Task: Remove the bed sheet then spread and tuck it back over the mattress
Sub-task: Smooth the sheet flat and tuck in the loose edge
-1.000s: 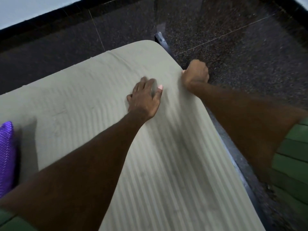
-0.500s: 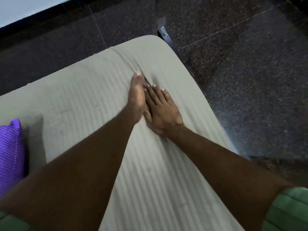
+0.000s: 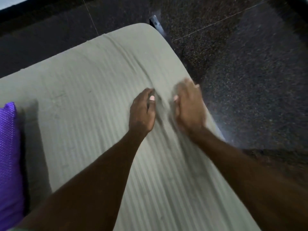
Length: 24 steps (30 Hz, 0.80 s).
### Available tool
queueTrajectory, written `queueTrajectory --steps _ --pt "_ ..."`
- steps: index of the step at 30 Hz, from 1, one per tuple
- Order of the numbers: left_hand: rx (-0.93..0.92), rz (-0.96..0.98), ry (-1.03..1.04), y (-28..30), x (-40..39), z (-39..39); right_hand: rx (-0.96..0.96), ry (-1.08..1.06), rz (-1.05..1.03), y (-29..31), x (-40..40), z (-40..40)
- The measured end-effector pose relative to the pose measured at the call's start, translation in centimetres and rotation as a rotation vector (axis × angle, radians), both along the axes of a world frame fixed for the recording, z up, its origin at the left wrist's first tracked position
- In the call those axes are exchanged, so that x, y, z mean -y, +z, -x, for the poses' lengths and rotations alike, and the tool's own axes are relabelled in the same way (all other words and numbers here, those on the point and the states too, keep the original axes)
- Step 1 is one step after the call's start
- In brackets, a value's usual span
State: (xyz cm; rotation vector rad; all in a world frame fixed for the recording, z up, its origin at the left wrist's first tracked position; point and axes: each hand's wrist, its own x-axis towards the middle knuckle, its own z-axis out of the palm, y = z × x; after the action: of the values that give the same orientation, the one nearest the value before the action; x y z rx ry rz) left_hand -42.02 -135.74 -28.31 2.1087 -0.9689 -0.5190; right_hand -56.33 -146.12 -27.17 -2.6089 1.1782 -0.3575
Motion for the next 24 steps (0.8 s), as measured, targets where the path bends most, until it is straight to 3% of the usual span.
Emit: queueTrajectory --steps 1,4,6,11,15,19,24 --pt "-0.018 0.015 0.059 -0.1 -0.2 1.1 0.002 0.119 -0.025 -0.1 -3.2 0.3" --pt "-0.104 0.058 0.204 0.6 -0.7 3.8 -0.242 0.469 -0.052 -1.4 -11.4 2.1" --pt "-0.112 0.047 0.231 1.1 -1.4 5.3 -0.292 0.549 0.006 -2.1 -11.4 3.9" --pt "-0.014 -0.004 0.107 1.5 -4.9 8.8 -0.249 0.163 0.078 -1.8 -5.7 8.8" --pt "-0.015 -0.043 0.088 1.5 -7.4 12.5 -0.208 -0.271 -0.129 -1.3 -4.0 12.5" --pt "-0.044 -0.153 0.186 1.9 -9.0 17.6 -0.113 -0.250 -0.054 0.4 -8.7 16.4" --pt "-0.056 -0.309 0.210 3.3 -11.5 24.8 -0.049 -0.425 -0.145 0.0 -15.0 22.7"
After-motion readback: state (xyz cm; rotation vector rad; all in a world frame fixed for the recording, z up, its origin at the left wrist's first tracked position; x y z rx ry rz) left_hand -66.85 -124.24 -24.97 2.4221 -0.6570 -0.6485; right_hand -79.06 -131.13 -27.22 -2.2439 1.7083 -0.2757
